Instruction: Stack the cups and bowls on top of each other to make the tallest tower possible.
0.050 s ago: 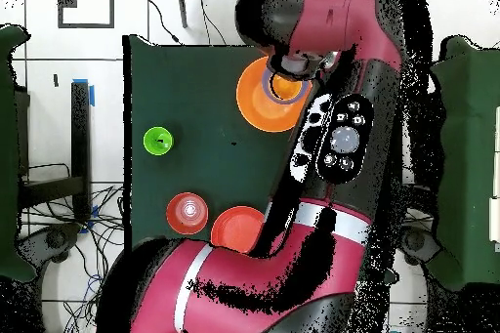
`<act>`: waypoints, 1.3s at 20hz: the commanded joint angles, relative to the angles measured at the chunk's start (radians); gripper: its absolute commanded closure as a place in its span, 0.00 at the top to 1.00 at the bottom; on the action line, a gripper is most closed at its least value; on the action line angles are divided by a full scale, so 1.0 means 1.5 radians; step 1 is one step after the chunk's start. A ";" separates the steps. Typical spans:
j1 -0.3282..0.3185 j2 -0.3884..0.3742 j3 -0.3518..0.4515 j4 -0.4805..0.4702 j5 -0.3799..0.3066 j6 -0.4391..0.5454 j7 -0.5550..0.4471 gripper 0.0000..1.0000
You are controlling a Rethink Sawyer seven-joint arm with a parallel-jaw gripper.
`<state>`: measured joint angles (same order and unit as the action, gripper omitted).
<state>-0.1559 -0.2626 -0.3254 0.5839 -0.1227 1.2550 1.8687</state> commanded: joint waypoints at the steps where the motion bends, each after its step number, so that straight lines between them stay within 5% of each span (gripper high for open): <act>1: 0.021 0.002 0.034 0.085 -0.013 0.005 0.025 0.00; 26: 0.060 -0.005 0.028 0.105 0.006 0.004 0.088 0.00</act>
<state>-0.0826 -0.2634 -0.3266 0.6391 -0.1167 1.2549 1.8687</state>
